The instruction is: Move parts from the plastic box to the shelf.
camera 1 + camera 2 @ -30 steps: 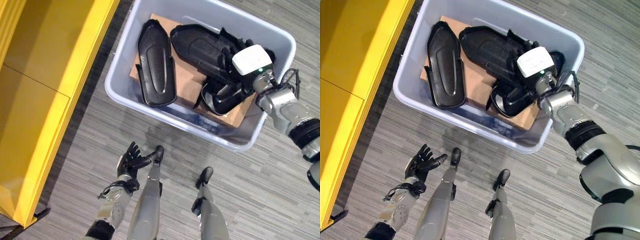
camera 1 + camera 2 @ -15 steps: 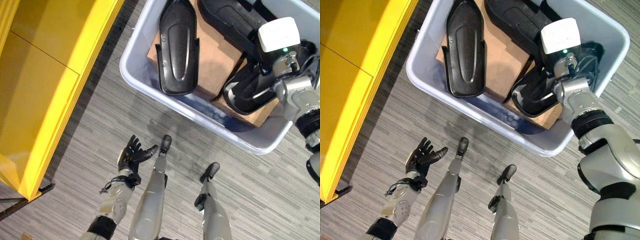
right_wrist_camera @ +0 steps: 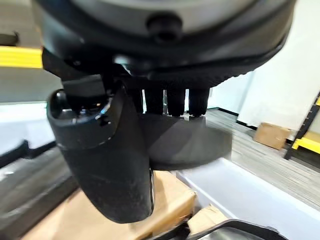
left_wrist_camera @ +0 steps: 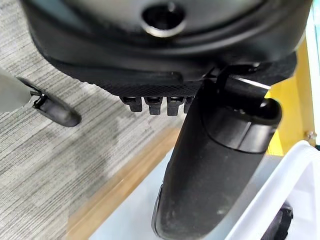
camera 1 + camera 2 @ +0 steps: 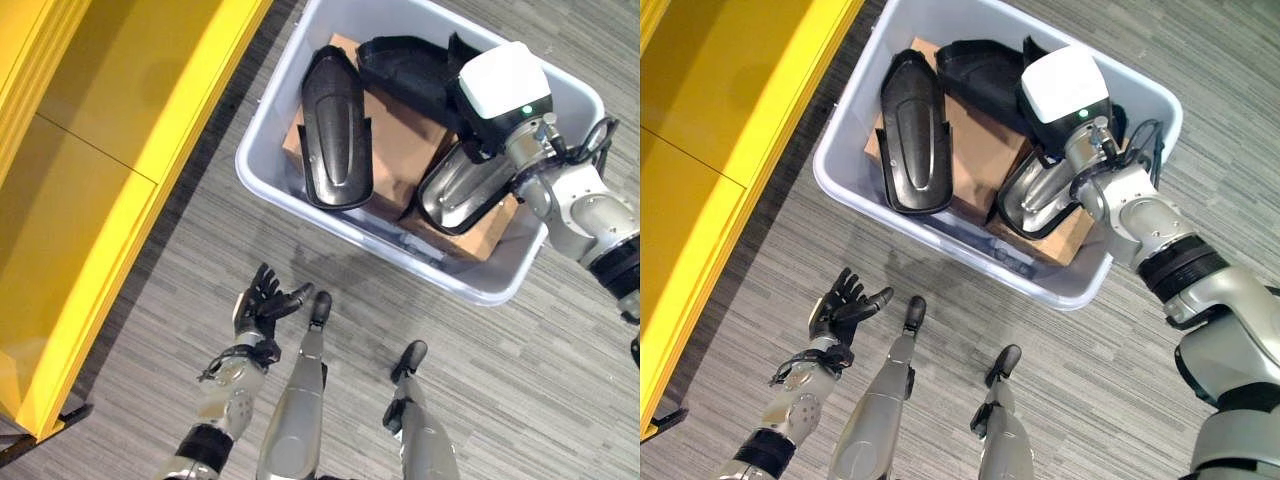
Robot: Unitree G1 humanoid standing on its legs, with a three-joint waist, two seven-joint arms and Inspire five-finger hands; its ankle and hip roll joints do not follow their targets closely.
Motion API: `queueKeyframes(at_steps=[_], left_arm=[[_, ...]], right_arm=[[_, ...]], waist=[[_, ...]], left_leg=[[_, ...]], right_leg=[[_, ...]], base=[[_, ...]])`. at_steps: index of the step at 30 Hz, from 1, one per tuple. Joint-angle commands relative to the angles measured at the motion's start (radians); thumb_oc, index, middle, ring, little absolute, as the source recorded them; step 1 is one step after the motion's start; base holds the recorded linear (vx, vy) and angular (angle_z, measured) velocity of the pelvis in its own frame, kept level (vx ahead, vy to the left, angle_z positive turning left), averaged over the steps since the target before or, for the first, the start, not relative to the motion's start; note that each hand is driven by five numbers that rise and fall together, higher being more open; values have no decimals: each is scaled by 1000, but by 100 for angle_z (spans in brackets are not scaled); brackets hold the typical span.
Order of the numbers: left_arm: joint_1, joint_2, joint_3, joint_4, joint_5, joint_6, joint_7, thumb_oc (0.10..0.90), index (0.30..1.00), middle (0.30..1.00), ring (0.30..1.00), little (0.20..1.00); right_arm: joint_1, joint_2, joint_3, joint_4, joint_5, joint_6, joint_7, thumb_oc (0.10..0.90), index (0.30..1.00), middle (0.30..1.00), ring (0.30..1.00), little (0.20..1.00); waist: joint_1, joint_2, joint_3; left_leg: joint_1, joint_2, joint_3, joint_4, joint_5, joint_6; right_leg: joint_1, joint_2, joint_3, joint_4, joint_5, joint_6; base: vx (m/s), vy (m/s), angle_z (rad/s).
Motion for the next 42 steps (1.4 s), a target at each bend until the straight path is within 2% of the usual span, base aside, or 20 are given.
queueKeyframes(at_steps=[1, 8, 10, 11, 13, 14, 15, 21, 24, 27, 28, 33, 35, 36, 37, 38, 39, 40, 41, 42], left_arm=[[58, 46, -2, -34, 36, -29, -11, 900, 1000, 1000, 1000, 1000], [101, 42, 33, -14, 56, 3, -31, 900, 1000, 1000, 1000, 1000], [123, 41, 43, -20, 66, 12, -40, 900, 1000, 1000, 1000, 1000], [148, 34, 50, -23, 81, 27, -55, 900, 1000, 1000, 1000, 1000], [167, 24, 60, -19, 98, 36, -64, 900, 1000, 1000, 1000, 1000], [169, 26, 58, -19, 98, 36, -64, 900, 1000, 1000, 1000, 1000], [178, 16, 63, -15, 104, 44, -71, 900, 1000, 1000, 1000, 1000], [206, 0, 72, 1, 119, 57, -81, 900, 1000, 1000, 1000, 1000], [227, -9, 91, 8, 124, 63, -83, 900, 1000, 1000, 1000, 1000], [244, -15, 96, 7, 117, 65, -84, 900, 1000, 1000, 1000, 1000], [244, -15, 96, 7, 117, 65, -84, 900, 1000, 1000, 1000, 1000], [267, -41, 107, 11, 82, 68, -73, 900, 1000, 1000, 1000, 1000], [264, -48, 106, 17, 77, 68, -73, 900, 1000, 1000, 1000, 1000], [261, -51, 104, 18, 72, 65, -71, 900, 1000, 1000, 1000, 1000], [252, -57, 102, 24, 69, 60, -68, 900, 1000, 1000, 1000, 1000], [245, -58, 105, 30, 68, 60, -66, 900, 1000, 1000, 1000, 1000], [245, -58, 105, 30, 68, 60, -67, 900, 1000, 1000, 1000, 1000], [240, -55, 104, 27, 68, 58, -68, 900, 1000, 1000, 1000, 1000], [238, -49, 101, 10, 69, 59, -79, 900, 1000, 1000, 1000, 1000], [239, -49, 100, 10, 69, 60, -79, 900, 1000, 1000, 1000, 1000]], right_arm=[[-11, -26, -89, -69, 25, -9, -70, 400, 300, 300, 300, 300], [146, -21, -255, -251, 59, -23, -60, 400, 300, 300, 300, 300], [211, -13, -302, -305, 67, -31, -45, 400, 300, 300, 300, 300], [315, 8, -379, -363, 74, -44, -30, 400, 300, 300, 300, 300], [413, 53, -444, -406, 81, -56, -21, 400, 300, 300, 300, 300], [422, 53, -451, -411, 80, -55, -19, 400, 300, 300, 300, 300], [468, 75, -482, -433, 76, -62, -12, 400, 300, 300, 300, 300], [558, 141, -526, -475, 68, -71, 1, 400, 300, 300, 300, 300], [572, 175, -525, -493, 84, -86, 9, 400, 300, 300, 300, 300], [558, 205, -501, -496, 105, -98, 12, 400, 300, 300, 300, 300], [558, 205, -500, -495, 105, -98, 12, 400, 300, 300, 300, 300], [499, 246, -456, -489, 152, -112, -3, 400, 300, 300, 300, 300], [486, 242, -454, -492, 158, -111, -7, 400, 300, 300, 300, 300], [483, 238, -455, -493, 158, -112, -12, 400, 300, 300, 300, 300], [489, 214, -462, -511, 145, -109, -15, 400, 300, 300, 300, 300], [502, 193, -477, -522, 129, -107, -22, 400, 300, 300, 300, 300], [504, 193, -479, -525, 128, -107, -21, 400, 300, 300, 300, 300], [530, 176, -502, -541, 119, -105, -28, 400, 300, 300, 300, 300], [548, 170, -523, -562, 120, -101, -32, 400, 300, 300, 300, 300], [551, 170, -525, -564, 119, -100, -32, 400, 300, 300, 300, 300]], waist=[[8, -65, -82], [-21, -73, -170], [-29, -68, -199], [-45, -57, -240], [-65, -43, -283], [-63, -44, -284], [-77, -34, -306], [-101, -14, -343], [-107, -2, -361], [-108, 7, -371], [-108, 7, -371], [-95, 28, -339], [-94, 33, -320], [-94, 34, -310], [-112, 27, -286], [-141, 15, -289], [-139, 14, -289], [-162, 6, -293], [-161, 10, -296], [-162, 12, -296]], left_leg=[[96, 46, 15, -68, -28, -11], [207, 54, 37, -93, -38, -10], [239, 52, 39, -95, -43, -8], [275, 52, 47, -95, -53, -8], [297, 54, 54, -95, -54, -14], [297, 54, 54, -95, -54, -14], [310, 58, 58, -95, -54, -17], [365, 73, 67, -95, -58, -15], [398, 103, 87, -95, -52, -24], [417, 144, 92, -95, -25, -43], [417, 144, 92, -95, -25, -43], [425, 229, 99, -77, 91, -88], [403, 238, 94, -80, 127, -99], [380, 238, 109, -78, 147, -101], [342, 264, 256, -21, 171, -94], [338, 295, 386, 33, 155, -107], [335, 295, 389, 38, 153, -105], [338, 347, 483, 105, 131, -116], [342, 399, 455, 226, 93, -120], [334, 404, 447, 240, 86, -122]], right_leg=[[125, -52, 22, 47, -6, 7], [203, -43, 36, 40, -14, 7], [229, -44, 40, 43, -17, 7], [262, -45, 44, 41, -19, 9], [287, -45, 48, 33, -20, 13], [289, -45, 47, 32, -19, 13], [302, -46, 47, 33, -23, 12], [330, -33, 77, 63, -54, 2], [346, -6, 109, 53, -81, -14], [364, 33, 119, 52, -114, -36], [364, 33, 119, 52, -114, -36], [375, 123, 99, 106, -180, -90], [372, 134, 73, 112, -186, -99], [369, 133, 51, 114, -185, -102], [358, 111, -9, 132, -180, -107], [352, 93, -56, 143, -192, -106], [349, 92, -56, 144, -192, -106], [336, 77, -103, 165, -203, -110], [323, 53, -133, 200, -213, -120], [322, 55, -135, 204, -218, -120]], base=[[11, -13, -13], [13, 3, -5], [27, 23, -11], [3, 22, -20], [-29, 15, -13], [-46, 8, 1], [0, 0, 0], [-39, -20, -6], [-61, -96, -27], [-61, -150, -25], [-46, -172, -5], [-93, -216, -3], [-152, -159, 13], [-266, -158, 34], [-263, -178, 44], [-200, -124, 68], [-108, -136, 167], [-113, -81, 226], [-110, -86, 189], [-55, 25, 83]])
